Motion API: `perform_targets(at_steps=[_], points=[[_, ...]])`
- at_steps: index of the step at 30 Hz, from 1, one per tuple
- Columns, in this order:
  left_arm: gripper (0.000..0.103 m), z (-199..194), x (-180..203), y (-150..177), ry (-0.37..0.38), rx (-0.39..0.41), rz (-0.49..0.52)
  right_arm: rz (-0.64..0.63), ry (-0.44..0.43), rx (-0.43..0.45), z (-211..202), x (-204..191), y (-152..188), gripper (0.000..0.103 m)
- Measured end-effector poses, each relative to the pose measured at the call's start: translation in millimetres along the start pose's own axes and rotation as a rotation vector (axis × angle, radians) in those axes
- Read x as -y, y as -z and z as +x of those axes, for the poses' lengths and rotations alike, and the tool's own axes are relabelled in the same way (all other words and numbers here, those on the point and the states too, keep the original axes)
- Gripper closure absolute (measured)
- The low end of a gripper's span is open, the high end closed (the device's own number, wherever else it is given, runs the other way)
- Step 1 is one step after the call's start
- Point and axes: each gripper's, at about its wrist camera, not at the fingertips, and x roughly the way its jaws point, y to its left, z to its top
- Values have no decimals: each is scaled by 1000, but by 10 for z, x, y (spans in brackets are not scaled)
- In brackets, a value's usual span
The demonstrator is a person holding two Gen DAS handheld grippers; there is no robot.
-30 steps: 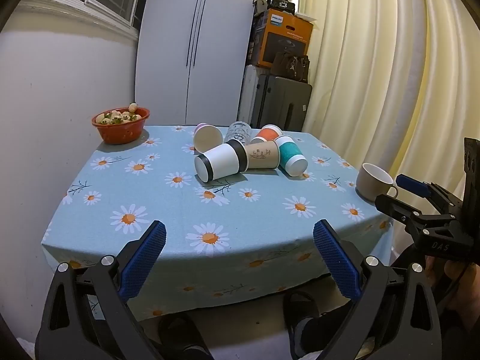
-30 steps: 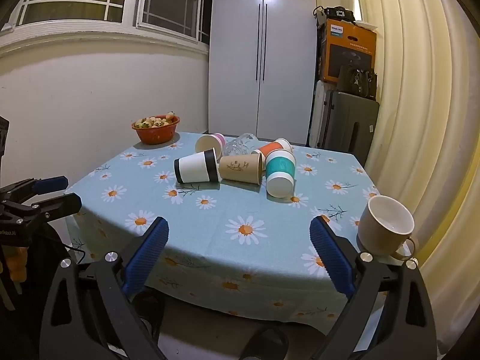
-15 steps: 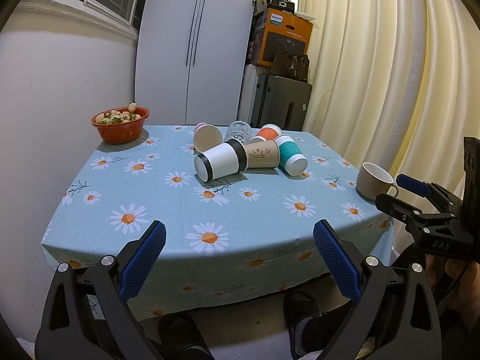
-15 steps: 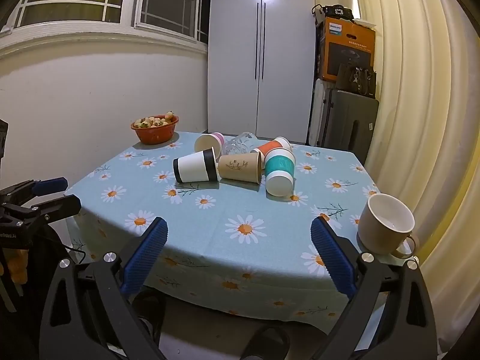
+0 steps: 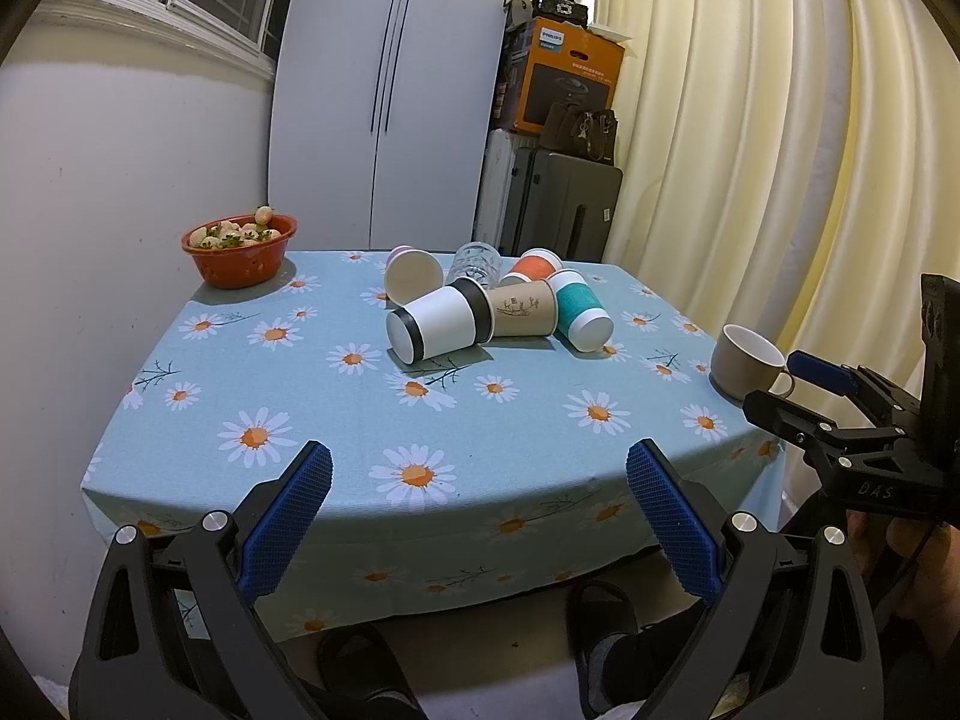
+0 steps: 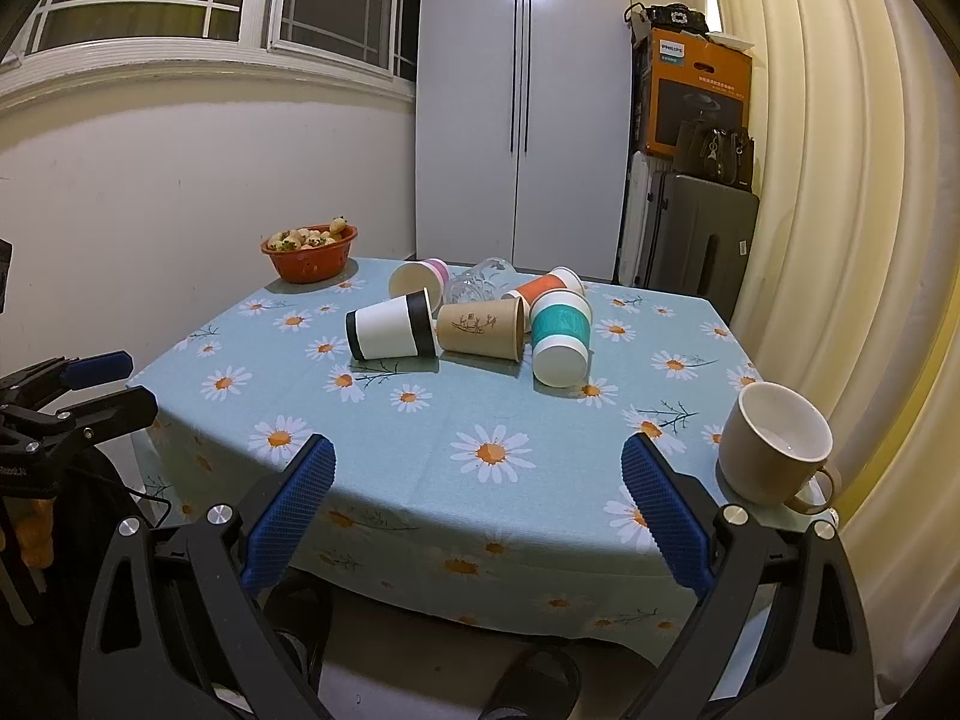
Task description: Flip cup upright
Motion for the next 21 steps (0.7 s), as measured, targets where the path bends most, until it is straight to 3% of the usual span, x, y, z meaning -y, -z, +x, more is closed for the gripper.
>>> perform_targets(at_steps=[21], points=[[7,-37,24,5,-3,-1,0,-1,0,-2,4,0,14,8]])
